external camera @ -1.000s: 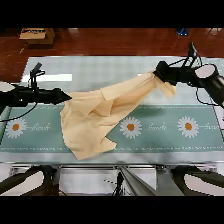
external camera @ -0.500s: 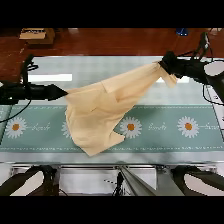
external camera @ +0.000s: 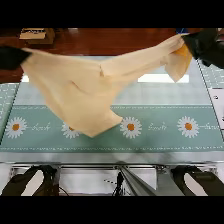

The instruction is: Fold the shirts.

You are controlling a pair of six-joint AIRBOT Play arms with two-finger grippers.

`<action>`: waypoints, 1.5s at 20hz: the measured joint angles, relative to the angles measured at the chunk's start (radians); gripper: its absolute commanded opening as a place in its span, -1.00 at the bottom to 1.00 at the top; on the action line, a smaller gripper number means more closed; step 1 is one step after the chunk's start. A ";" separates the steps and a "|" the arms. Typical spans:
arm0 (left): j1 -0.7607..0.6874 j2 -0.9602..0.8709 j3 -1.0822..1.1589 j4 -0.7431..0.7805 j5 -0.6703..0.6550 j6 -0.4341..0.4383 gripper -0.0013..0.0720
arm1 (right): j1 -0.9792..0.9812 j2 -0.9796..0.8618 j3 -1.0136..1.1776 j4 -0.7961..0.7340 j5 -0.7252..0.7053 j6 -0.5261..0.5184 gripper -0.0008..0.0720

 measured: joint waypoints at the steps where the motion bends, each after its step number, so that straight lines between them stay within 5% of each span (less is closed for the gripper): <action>1: 0.003 0.018 0.060 -0.009 0.013 -0.002 -0.93 | 0.000 0.047 0.000 0.008 -0.012 0.005 -0.92; 5: 0.020 0.068 0.306 -0.003 0.051 -0.007 -0.93 | -0.002 0.223 0.000 0.023 -0.111 0.062 -0.93; 10: 0.032 0.106 0.451 0.239 0.011 -0.138 -0.93 | -0.002 0.347 0.001 -0.123 -0.162 0.185 -0.93; 18: 0.034 0.138 0.485 0.384 -0.138 -0.263 -0.93 | -0.002 0.387 0.000 -0.529 0.066 0.363 -0.93; 22: 0.034 0.164 0.489 0.390 -0.078 -0.280 -0.93 | -0.002 0.390 0.023 -0.685 0.119 0.382 -0.93; 30: 0.034 0.253 0.491 0.291 0.067 -0.275 -0.93 | -0.002 0.391 0.287 -0.758 0.240 0.354 -0.92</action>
